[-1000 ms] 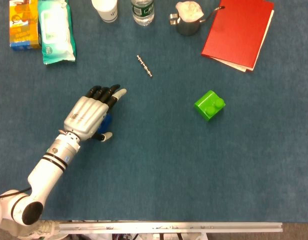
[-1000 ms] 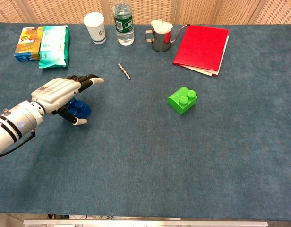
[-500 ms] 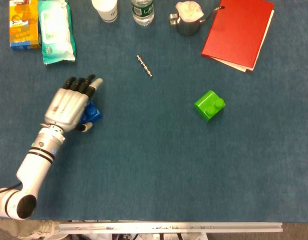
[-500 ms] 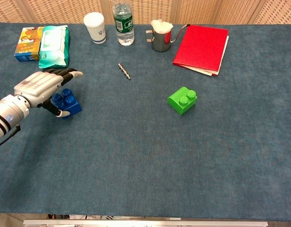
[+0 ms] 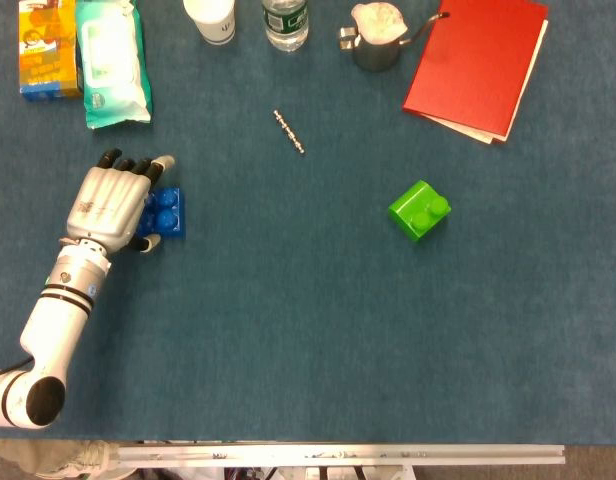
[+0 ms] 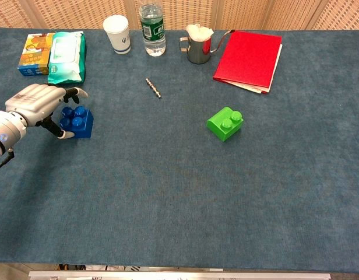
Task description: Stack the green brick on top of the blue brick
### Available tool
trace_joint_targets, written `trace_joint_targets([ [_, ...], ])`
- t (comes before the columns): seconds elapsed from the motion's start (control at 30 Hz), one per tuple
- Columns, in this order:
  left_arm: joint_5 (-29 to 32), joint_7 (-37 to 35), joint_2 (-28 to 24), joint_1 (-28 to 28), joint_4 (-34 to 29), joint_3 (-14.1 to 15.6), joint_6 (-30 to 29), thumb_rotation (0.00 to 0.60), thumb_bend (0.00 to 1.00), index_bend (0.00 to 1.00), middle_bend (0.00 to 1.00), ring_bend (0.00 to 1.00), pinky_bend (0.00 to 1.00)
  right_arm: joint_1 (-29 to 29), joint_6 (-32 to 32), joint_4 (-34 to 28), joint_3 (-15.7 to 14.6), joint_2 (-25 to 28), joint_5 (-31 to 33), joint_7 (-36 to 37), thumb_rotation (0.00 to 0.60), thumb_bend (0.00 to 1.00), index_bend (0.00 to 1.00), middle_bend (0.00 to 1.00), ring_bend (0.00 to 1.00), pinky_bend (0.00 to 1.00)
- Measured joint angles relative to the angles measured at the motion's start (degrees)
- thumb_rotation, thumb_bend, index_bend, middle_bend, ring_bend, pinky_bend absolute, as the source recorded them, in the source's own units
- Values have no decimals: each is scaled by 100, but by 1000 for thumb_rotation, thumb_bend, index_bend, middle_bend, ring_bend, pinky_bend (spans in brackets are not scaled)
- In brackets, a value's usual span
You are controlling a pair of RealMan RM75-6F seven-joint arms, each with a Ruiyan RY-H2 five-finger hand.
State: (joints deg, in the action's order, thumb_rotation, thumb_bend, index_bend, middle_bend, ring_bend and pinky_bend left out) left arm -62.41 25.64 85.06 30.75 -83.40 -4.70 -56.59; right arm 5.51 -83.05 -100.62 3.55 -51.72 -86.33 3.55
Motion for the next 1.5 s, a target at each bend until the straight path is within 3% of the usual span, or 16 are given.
trace_joint_targets([
  [0.4, -27, -168, 93, 116, 110, -75, 38, 600, 223, 400, 485, 421, 256, -16, -10, 20, 10, 1, 17, 38, 600, 66, 289, 362, 299, 454],
  [0.9, -148, -249, -25, 515, -645, -280, 226, 600, 223, 403, 487, 427, 260, 14, 57, 30, 19, 0, 33, 26, 600, 66, 289, 362, 299, 454],
  [1.5, 400, 277, 812, 1262, -535, -437, 537, 600, 224, 401, 486, 426, 260, -49, 28, 70, 15, 63, 104, 113, 600, 66, 289, 362, 299, 454],
])
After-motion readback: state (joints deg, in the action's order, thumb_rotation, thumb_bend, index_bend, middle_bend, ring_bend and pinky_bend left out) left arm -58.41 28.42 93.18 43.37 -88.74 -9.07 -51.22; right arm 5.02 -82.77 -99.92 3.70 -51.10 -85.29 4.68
